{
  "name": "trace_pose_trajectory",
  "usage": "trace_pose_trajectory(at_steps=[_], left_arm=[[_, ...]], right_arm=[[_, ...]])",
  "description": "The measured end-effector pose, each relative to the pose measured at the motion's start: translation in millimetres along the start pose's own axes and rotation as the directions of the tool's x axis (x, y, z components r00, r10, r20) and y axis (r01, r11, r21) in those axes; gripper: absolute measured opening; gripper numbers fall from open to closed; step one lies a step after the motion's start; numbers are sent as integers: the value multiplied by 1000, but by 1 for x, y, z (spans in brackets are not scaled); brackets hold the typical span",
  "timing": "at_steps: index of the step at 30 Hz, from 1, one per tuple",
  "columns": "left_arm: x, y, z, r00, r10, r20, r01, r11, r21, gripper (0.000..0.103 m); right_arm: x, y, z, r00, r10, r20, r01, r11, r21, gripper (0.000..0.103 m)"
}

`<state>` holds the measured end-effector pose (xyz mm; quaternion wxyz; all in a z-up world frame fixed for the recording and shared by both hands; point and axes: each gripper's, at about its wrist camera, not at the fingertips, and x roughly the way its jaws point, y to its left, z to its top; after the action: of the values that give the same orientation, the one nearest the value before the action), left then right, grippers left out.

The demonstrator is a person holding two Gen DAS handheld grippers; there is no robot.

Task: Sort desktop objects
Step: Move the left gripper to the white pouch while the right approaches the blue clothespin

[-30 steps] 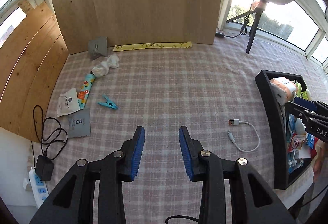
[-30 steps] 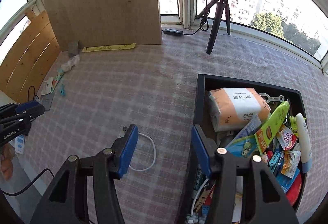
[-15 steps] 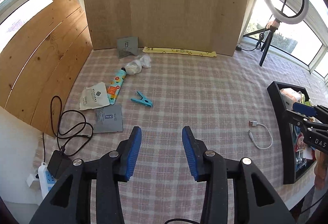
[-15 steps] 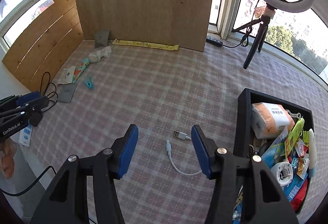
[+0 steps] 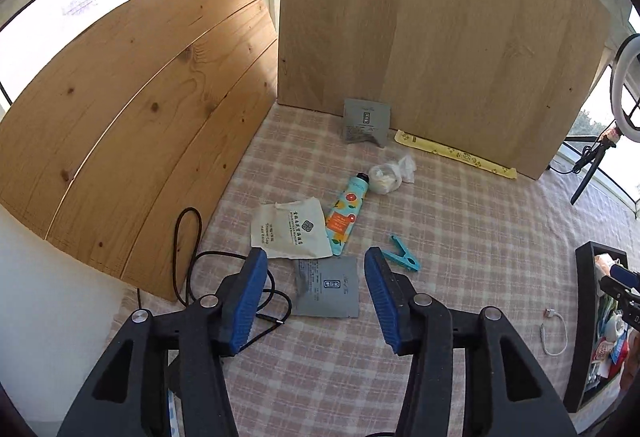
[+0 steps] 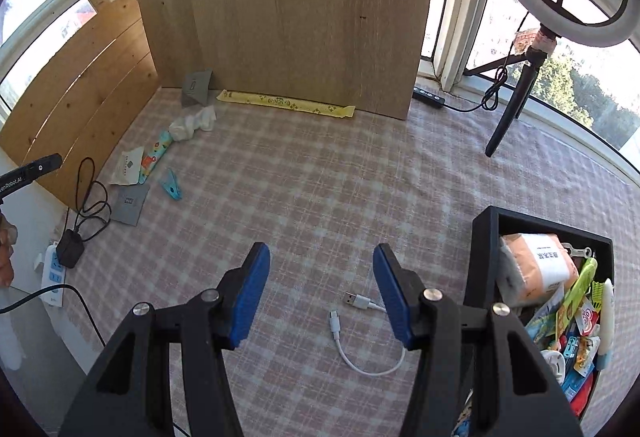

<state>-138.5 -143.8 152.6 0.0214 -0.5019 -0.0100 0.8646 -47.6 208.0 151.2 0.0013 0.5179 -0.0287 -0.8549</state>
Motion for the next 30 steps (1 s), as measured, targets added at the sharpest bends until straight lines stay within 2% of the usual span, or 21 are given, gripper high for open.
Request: trace_pose_trajectory(at_steps=[4, 7, 9, 13, 15, 18, 21, 23, 26, 30], left_arm=[[35, 12, 10, 998, 13, -60, -15, 1000, -21, 49], [64, 17, 14, 994, 12, -110, -18, 998, -52, 53], [85, 20, 15, 989, 8, -146, -21, 996, -83, 60], [124, 24, 17, 976, -2, -218, -31, 988, -151, 63], [139, 24, 19, 970, 20, -241, -59, 985, -159, 64], [154, 26, 23, 967, 41, -250, -86, 981, -173, 67], [166, 27, 25, 968, 10, -252, -65, 975, -211, 72], [173, 24, 25, 966, 7, -259, -62, 977, -204, 75], [188, 25, 25, 959, 30, -283, -89, 976, -200, 75], [193, 30, 27, 964, 33, -263, -91, 973, -211, 78]], right_arm=[[29, 11, 14, 999, 21, -45, -23, 999, -42, 53], [53, 30, 26, 995, 56, -77, -63, 994, -86, 53], [69, 48, 33, 992, 85, -94, -96, 988, -117, 53], [106, 95, 44, 977, 155, -149, -180, 968, -173, 53], [125, 119, 48, 967, 180, -181, -215, 957, -197, 53], [149, 153, 50, 957, 193, -215, -243, 941, -236, 52], [168, 180, 52, 952, 195, -236, -258, 927, -272, 52], [177, 192, 52, 949, 193, -250, -263, 921, -287, 52], [187, 204, 53, 951, 176, -255, -253, 915, -313, 48], [198, 216, 55, 957, 142, -254, -229, 907, -354, 42]])
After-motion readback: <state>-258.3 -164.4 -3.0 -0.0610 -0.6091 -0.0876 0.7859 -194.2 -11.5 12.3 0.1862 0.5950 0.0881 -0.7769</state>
